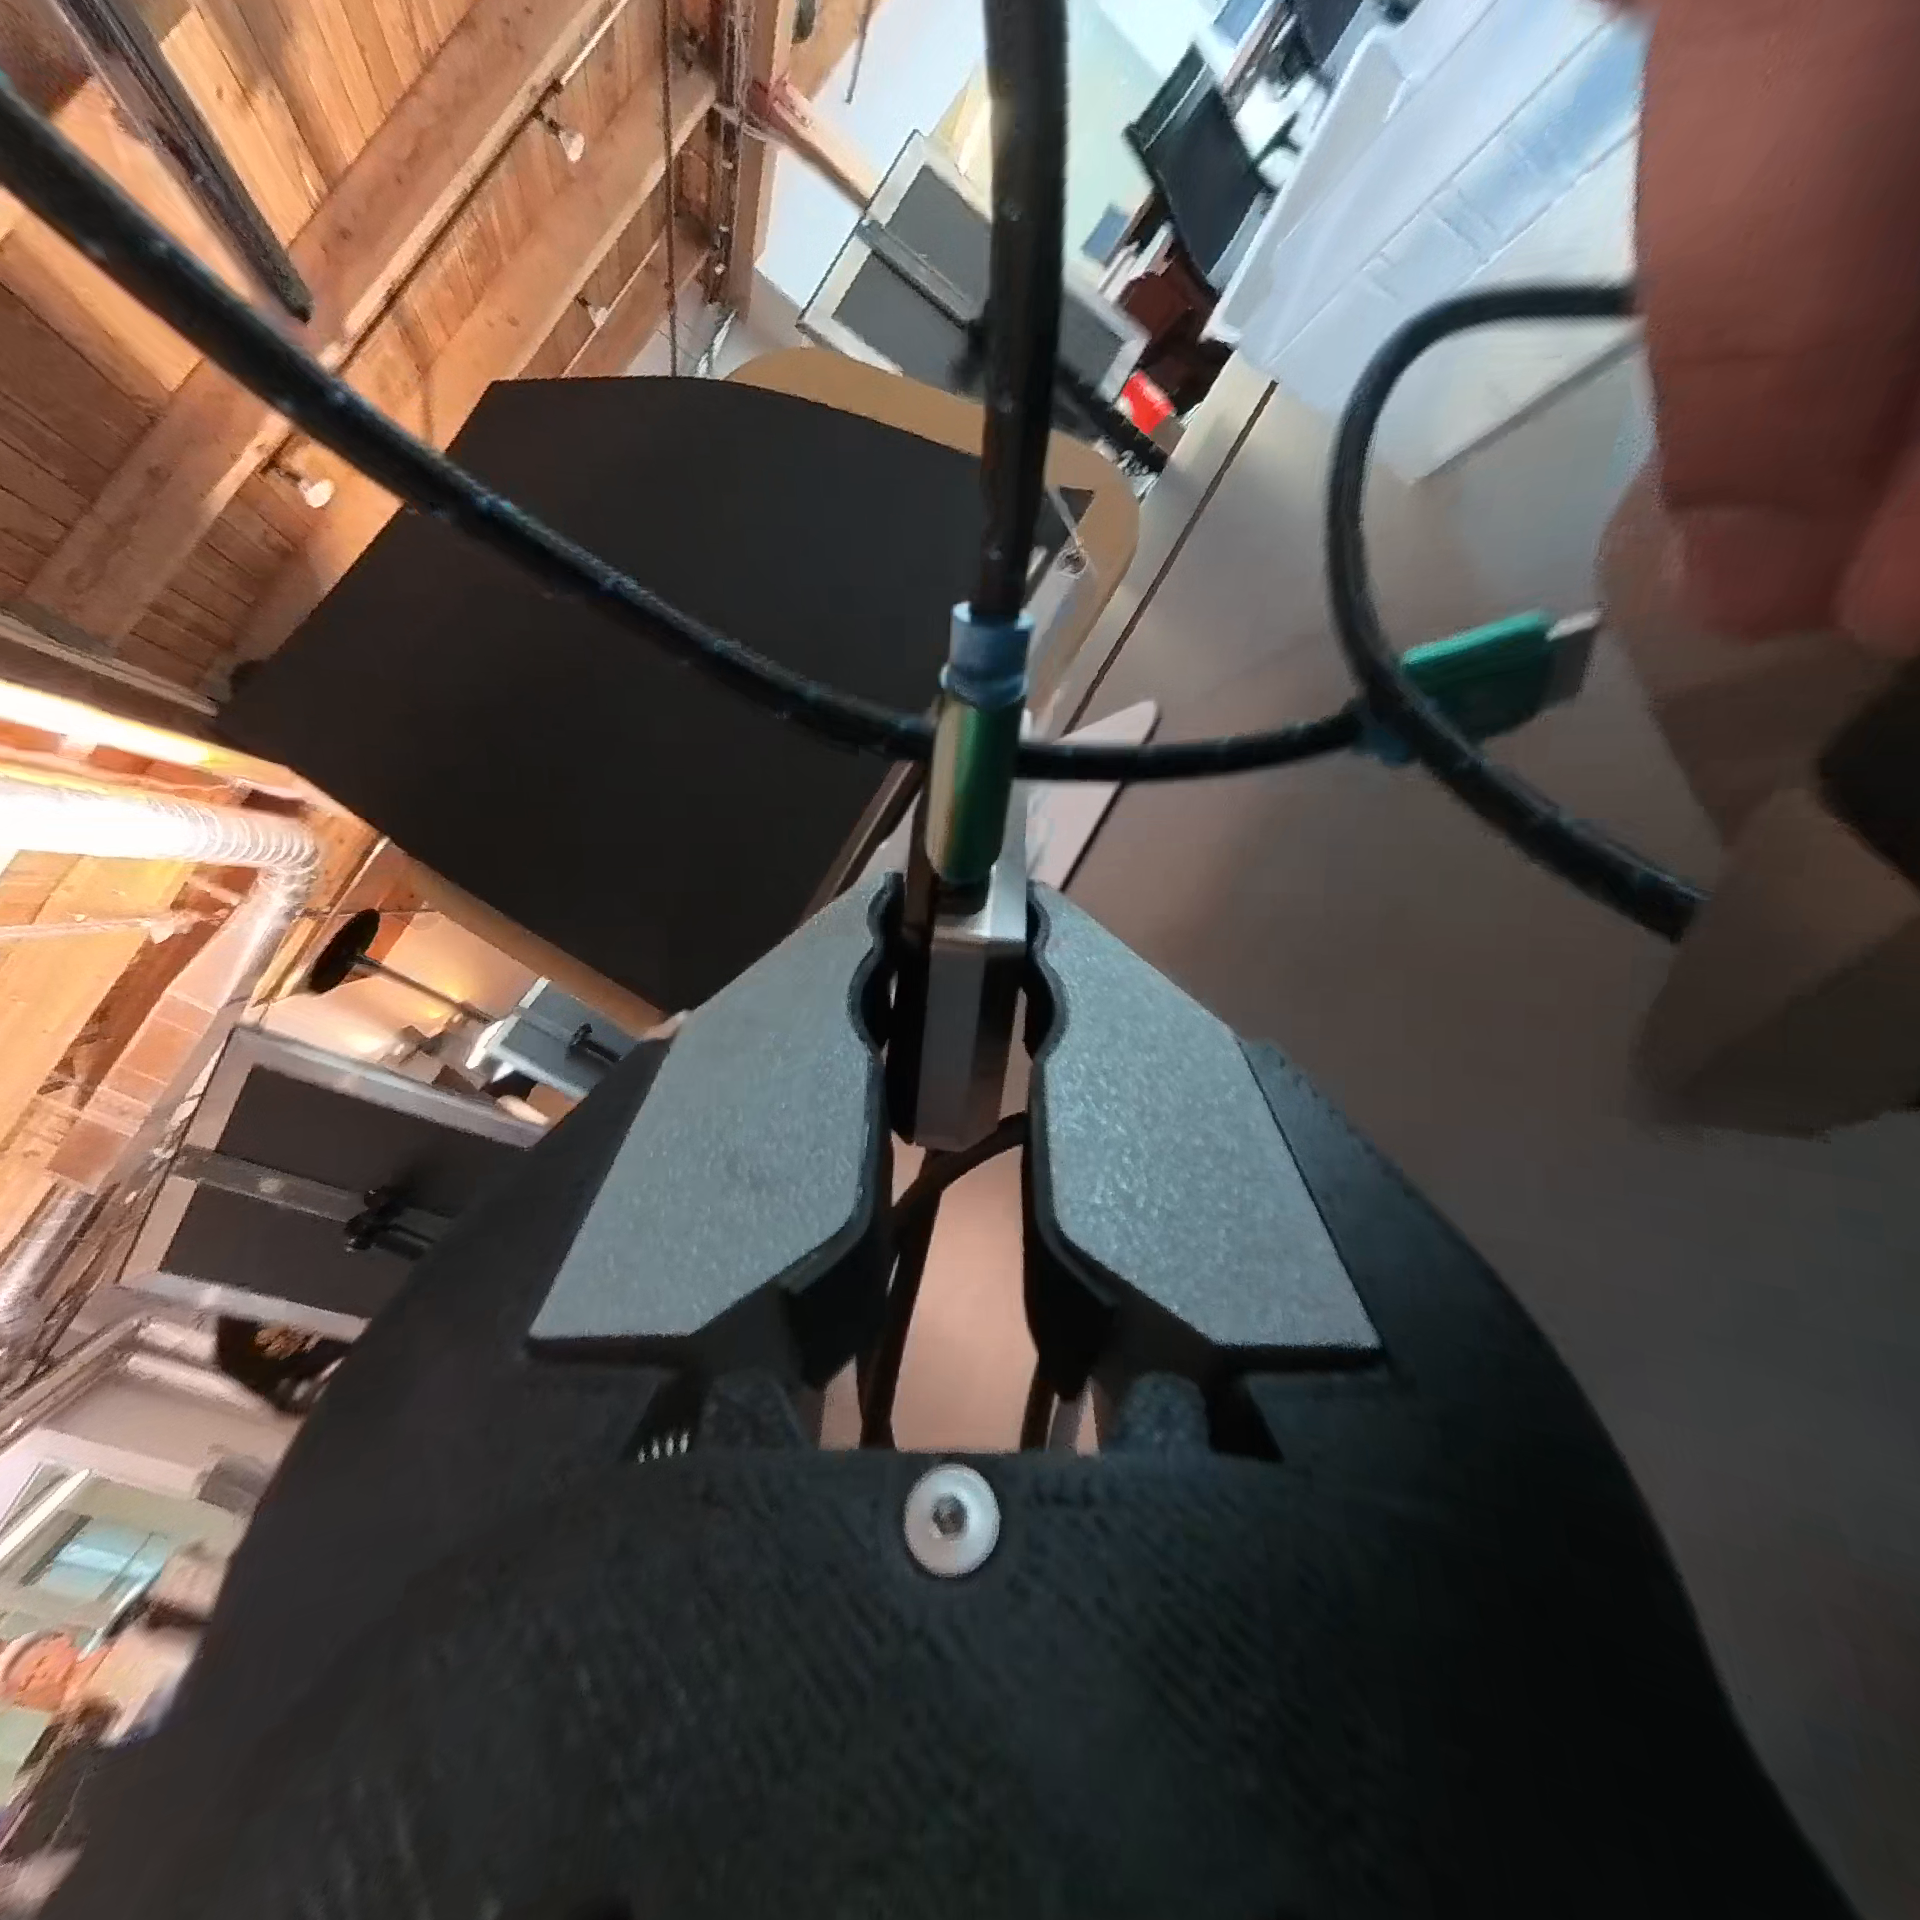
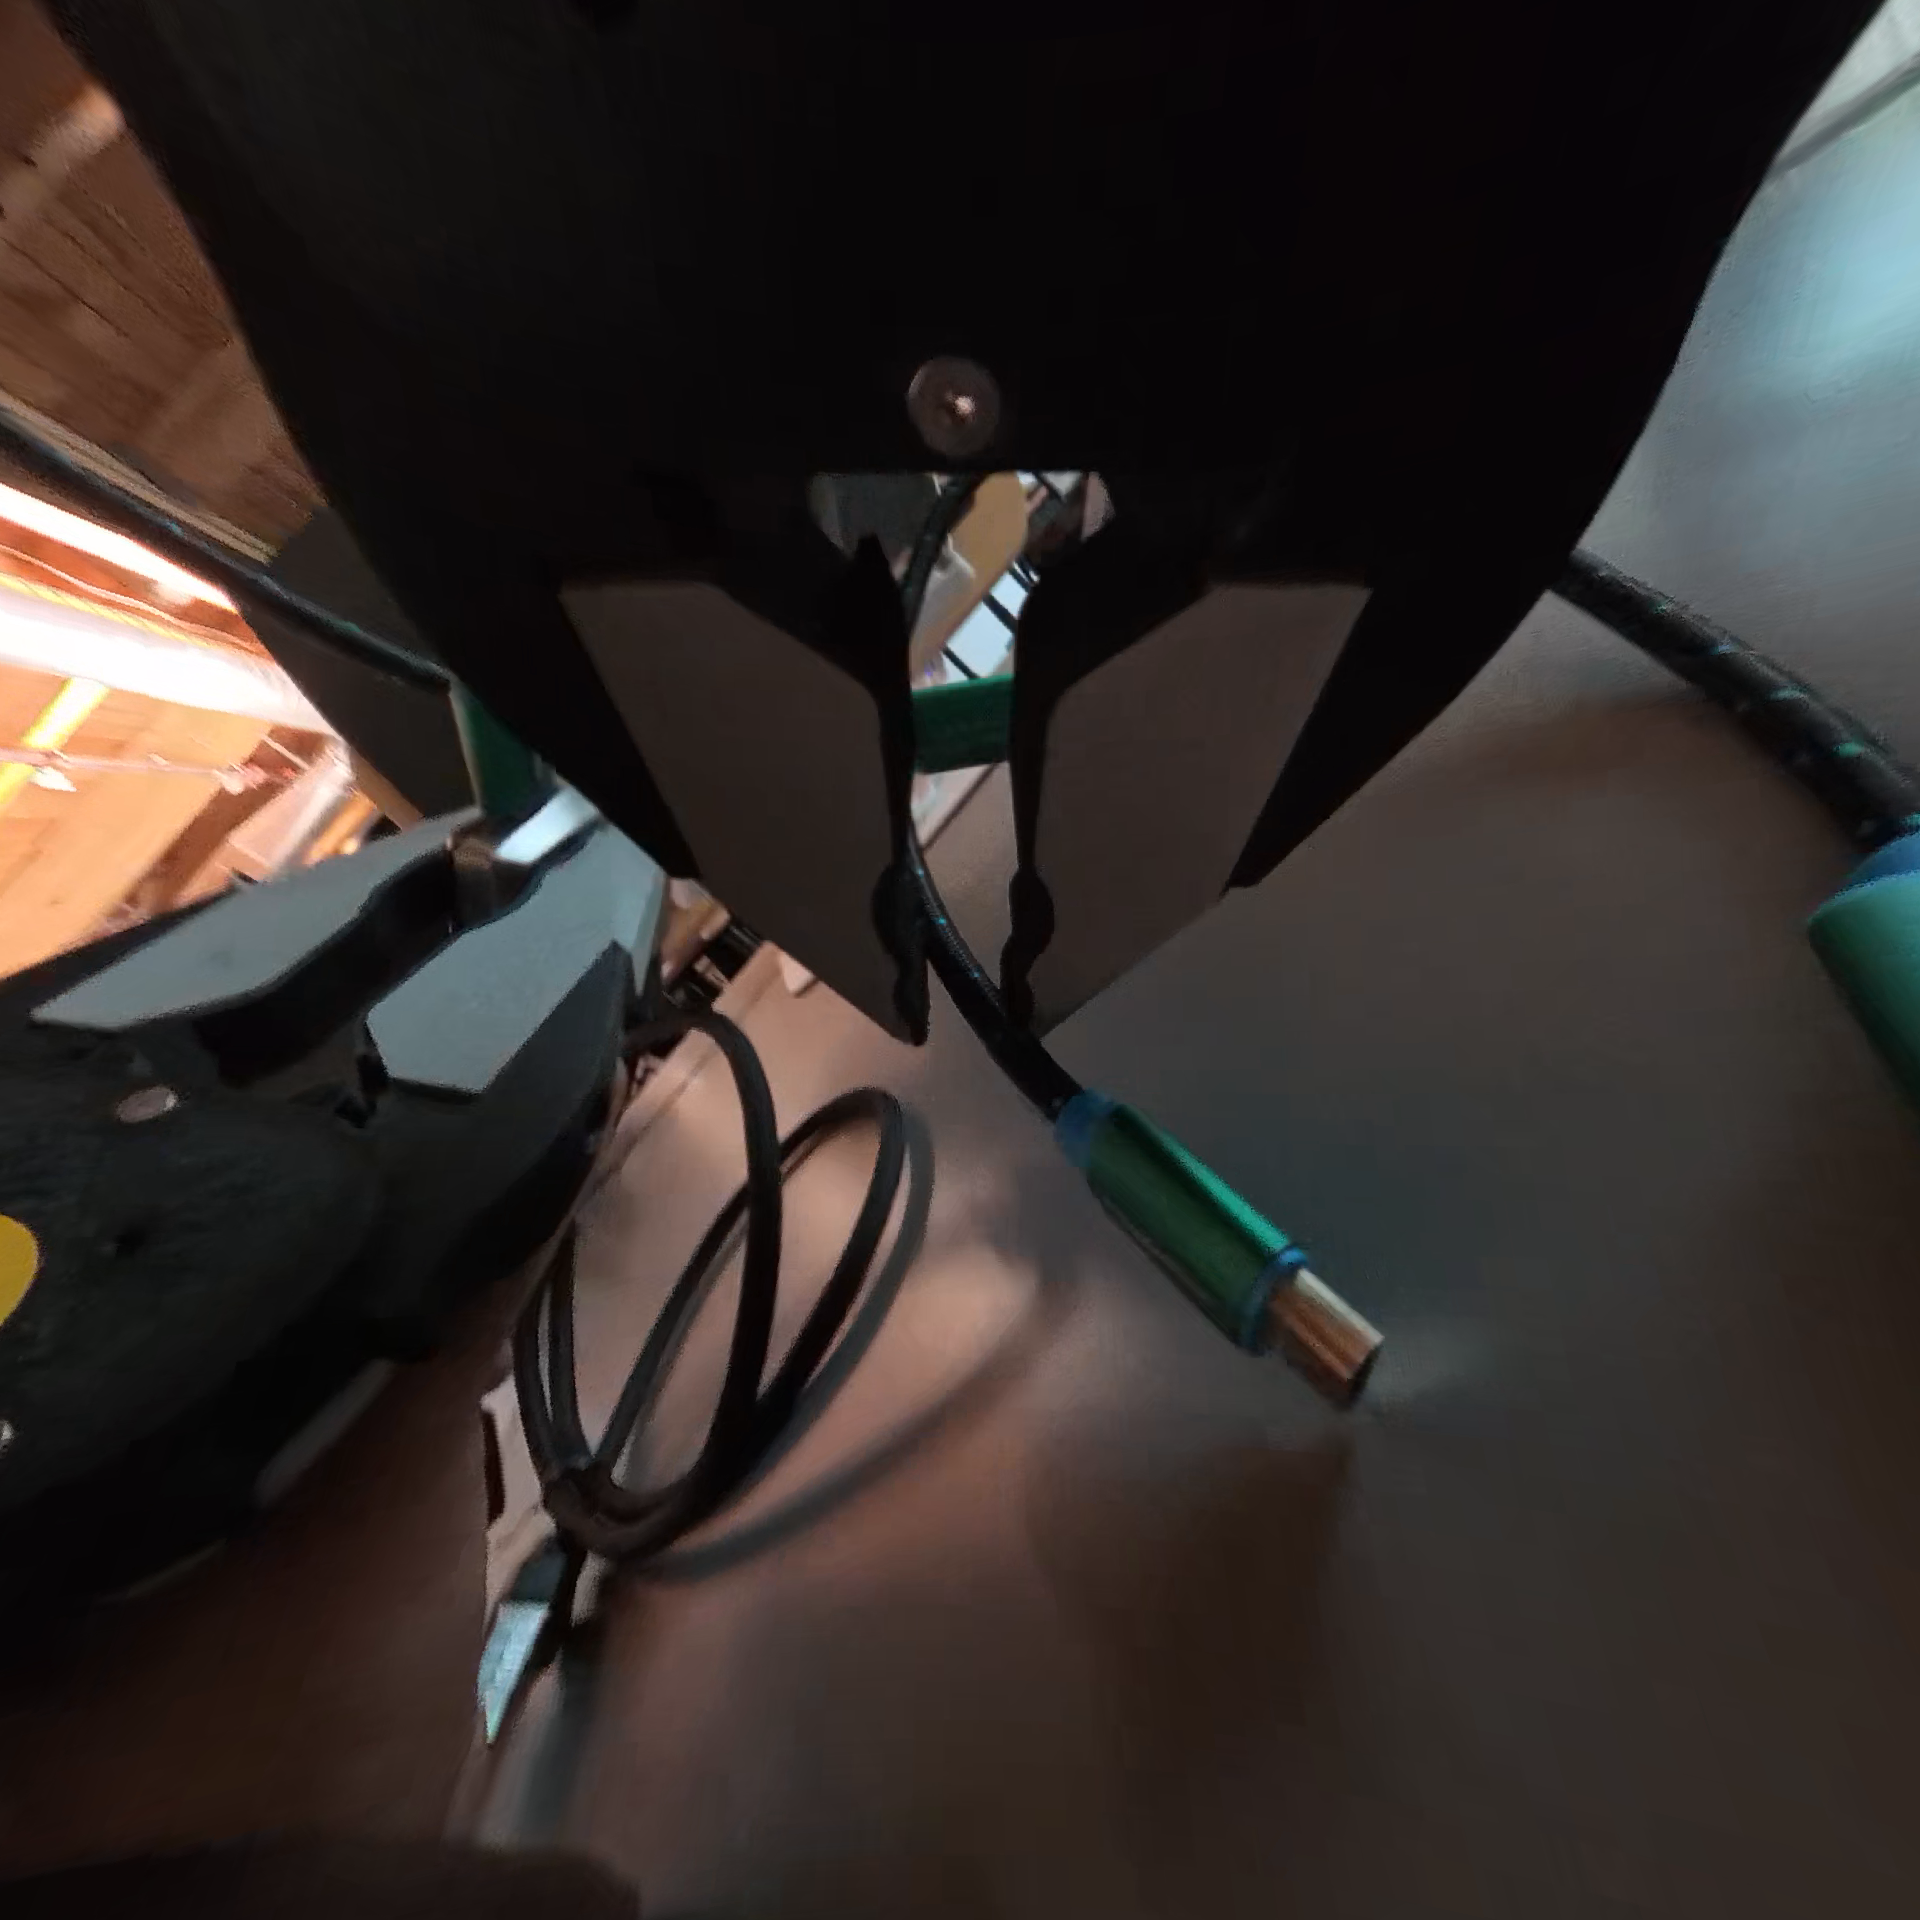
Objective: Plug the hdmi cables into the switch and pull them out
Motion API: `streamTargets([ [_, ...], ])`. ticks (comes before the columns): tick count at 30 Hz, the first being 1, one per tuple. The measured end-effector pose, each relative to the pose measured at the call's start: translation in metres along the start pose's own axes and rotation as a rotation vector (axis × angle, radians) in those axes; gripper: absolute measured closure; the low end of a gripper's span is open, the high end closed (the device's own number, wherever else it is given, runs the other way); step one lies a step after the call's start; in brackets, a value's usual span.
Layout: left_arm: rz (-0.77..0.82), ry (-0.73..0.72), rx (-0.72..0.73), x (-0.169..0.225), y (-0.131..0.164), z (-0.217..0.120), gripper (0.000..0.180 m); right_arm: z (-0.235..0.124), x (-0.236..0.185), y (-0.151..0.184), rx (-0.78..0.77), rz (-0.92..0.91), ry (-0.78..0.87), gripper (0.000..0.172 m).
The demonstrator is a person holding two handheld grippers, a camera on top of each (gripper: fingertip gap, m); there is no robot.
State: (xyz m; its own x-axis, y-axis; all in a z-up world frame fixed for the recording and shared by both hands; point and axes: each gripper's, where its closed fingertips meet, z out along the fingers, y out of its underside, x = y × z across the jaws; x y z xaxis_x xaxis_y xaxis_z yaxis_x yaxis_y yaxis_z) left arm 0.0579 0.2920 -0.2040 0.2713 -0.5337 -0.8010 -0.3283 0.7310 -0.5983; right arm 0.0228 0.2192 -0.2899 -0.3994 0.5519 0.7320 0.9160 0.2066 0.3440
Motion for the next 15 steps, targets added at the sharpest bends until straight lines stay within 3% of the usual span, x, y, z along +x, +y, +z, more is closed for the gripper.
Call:
streamTargets([
  [5, -0.107, -0.161, -0.175, -0.038, 0.037, -0.001, 0.161, -0.019, 0.046, 0.038, -0.078, 0.042, 0.251, 0.171],
  [11, -0.228, -0.33, -0.268, -0.079, 0.067, -0.019, 0.161, -0.087, 0.12, 0.148, -0.417, 0.254, 0.766, 0.172],
  [13, -0.241, -0.339, -0.267, -0.081, 0.068, -0.02, 0.161, -0.087, 0.109, 0.162, -0.463, 0.324, 0.727, 0.172],
  [15, -0.231, -0.329, -0.266, -0.079, 0.067, -0.02, 0.162, -0.061, 0.068, 0.146, -0.398, 0.307, 0.51, 0.172],
])
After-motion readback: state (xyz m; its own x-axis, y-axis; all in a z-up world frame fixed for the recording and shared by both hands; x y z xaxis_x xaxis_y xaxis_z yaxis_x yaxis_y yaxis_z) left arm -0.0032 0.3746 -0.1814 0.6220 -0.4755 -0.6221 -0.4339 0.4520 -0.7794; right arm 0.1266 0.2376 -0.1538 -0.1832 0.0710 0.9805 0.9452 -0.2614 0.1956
